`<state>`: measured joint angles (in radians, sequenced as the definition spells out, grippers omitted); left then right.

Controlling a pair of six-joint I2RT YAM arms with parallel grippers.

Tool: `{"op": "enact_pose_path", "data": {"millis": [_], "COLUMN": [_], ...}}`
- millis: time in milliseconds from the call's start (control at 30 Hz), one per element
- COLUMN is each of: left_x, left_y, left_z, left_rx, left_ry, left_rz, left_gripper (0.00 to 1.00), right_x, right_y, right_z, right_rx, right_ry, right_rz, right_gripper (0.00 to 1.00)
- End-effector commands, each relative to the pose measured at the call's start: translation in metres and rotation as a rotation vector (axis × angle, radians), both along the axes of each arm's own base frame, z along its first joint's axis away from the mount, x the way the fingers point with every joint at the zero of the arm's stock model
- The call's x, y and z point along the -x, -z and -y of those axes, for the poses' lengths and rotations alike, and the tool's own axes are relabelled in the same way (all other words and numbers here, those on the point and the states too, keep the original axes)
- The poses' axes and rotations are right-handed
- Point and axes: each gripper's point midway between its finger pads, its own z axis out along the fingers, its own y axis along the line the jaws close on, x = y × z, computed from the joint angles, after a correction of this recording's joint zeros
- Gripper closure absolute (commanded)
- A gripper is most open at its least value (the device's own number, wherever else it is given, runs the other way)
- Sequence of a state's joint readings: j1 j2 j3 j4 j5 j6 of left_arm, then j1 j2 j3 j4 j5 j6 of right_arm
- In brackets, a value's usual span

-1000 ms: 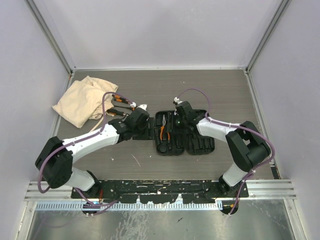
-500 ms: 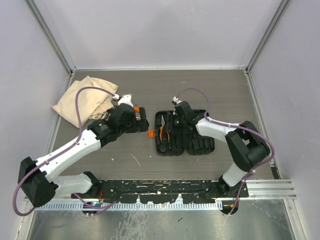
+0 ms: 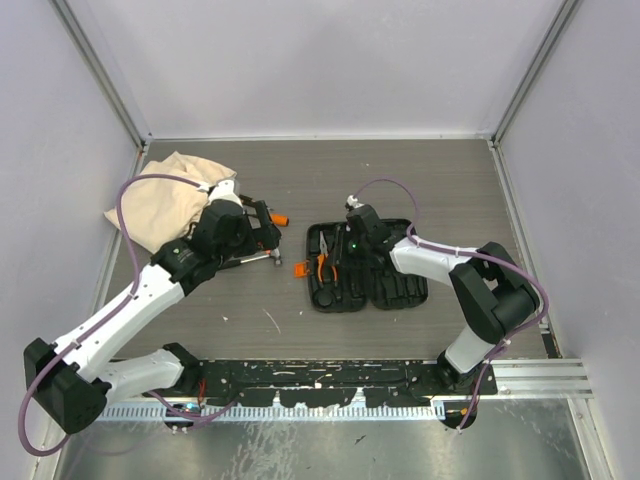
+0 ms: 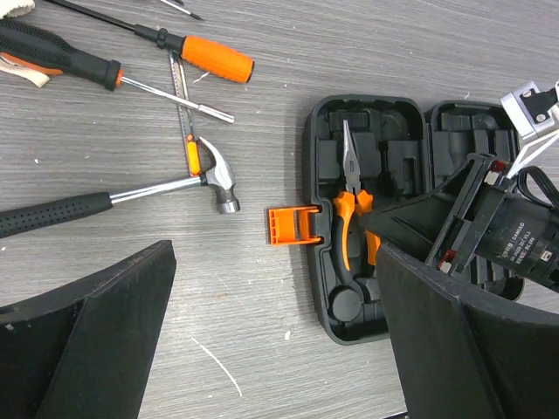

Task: Sort the tools into containers
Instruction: Adjust the pliers in the storage box.

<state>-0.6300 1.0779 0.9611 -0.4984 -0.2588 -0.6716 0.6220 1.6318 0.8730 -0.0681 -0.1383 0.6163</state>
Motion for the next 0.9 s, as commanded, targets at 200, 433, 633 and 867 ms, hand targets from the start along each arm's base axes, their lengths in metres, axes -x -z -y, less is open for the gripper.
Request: {"op": "enact_pose_path", "data": {"millis": [200, 433, 633, 867], "left_x": [-0.005, 0.002, 0.012, 0.03], "left_y": [0.003, 0.027, 0.052, 0.084], "left_z": [0.003, 0.021, 0.039, 0.068], "left_rx": [0.008, 0.021, 0.062, 0.087], "left_ry": [-0.005, 0.076, 0.142, 0.194], "left_rz": [0.003, -0.088, -0.168, -0.222], "left_gripper": [0.0, 0.11, 0.26, 0.32], "right_x": [0.008, 0.012, 0.013, 0.015], "right_y": [-0.016, -0.014, -0.015, -0.01], "right_z": [-0.013, -0.012, -0.015, -0.016], "right_rx": [-0.067, -0.071, -0.079, -0.074], "right_ry": [0.055, 0.092, 0.085, 0.078], "right_rz": [-0.008, -0.032, -0.037, -0.049], "right_gripper": [0.63, 0.7, 0.74, 0.74]}}
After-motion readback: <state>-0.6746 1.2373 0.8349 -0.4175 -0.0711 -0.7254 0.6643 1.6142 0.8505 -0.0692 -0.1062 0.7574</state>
